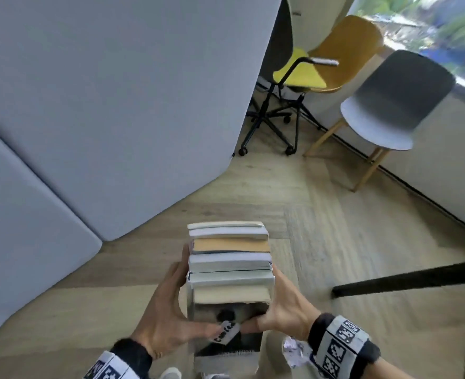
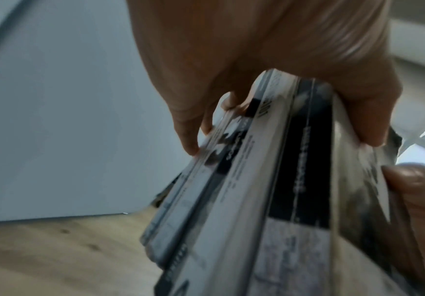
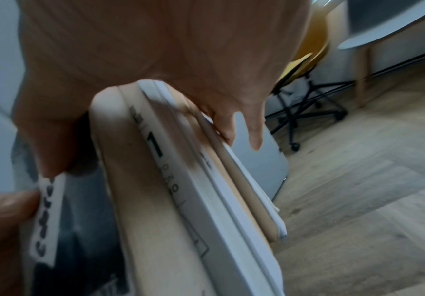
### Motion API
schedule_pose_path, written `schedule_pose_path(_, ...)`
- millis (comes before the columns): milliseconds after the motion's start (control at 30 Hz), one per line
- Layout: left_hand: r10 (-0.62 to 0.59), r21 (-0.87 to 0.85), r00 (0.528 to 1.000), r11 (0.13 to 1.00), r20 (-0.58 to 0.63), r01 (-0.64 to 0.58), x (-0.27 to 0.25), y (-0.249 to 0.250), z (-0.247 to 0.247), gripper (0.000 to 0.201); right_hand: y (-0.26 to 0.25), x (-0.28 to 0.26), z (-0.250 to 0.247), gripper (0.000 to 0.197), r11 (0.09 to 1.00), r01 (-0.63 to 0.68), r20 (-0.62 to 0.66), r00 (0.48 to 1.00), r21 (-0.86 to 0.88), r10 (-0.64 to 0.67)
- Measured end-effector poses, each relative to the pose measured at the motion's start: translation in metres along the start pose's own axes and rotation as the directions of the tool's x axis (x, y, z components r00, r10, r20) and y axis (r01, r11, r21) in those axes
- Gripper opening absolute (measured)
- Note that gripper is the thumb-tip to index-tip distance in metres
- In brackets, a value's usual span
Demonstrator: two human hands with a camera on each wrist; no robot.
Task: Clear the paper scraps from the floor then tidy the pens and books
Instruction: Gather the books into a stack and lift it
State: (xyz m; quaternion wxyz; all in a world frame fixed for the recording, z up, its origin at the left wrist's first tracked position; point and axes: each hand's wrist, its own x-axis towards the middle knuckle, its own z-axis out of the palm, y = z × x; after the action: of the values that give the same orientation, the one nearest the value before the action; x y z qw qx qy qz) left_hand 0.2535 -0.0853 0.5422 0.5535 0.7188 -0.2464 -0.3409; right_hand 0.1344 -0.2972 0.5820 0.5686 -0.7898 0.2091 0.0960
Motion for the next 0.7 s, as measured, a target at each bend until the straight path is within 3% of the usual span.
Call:
schedule_pose_path(133,0.150,-0.063,0.977,0.988,0.154,-0.142,-0.016,0.070,0.027,0.131,-0.052,-0.095,-0.030,0.083,0.998,-0.042,-0.188,0.981,0.051,0.050)
schedule_pose_path(233,0.259,-0.087,0.923,0.966,0.286,-0.244,-0.027,0.112,0.055,0.132,-0.077,-0.166,-0.042,0.084,0.994,-0.053,-0.318,0.945,0.092,0.079)
schedule_pose_path(333,0.358,-0.092,0.832,0.931,0.424,-0.354,-0.039,0.151,0.085,0.132,-0.088,-0.231,-0.044,0.083,0.993,-0.053,-0.446,0.890,0.103,0.094)
schedule_pose_path(400,0.396,-0.111,0.761,0.910,0.514,-0.399,-0.047,0.174,0.110,0.129,-0.086,-0.275,-0.043,0.090,0.990,-0.039,-0.561,0.821,0.135,0.109)
schedule_pose_path(700,0.384,-0.157,0.482,0.881,0.788,-0.446,-0.114,0.215,0.260,0.129,-0.025,-0.449,-0.034,0.094,0.961,-0.086,-0.787,0.557,0.264,0.266)
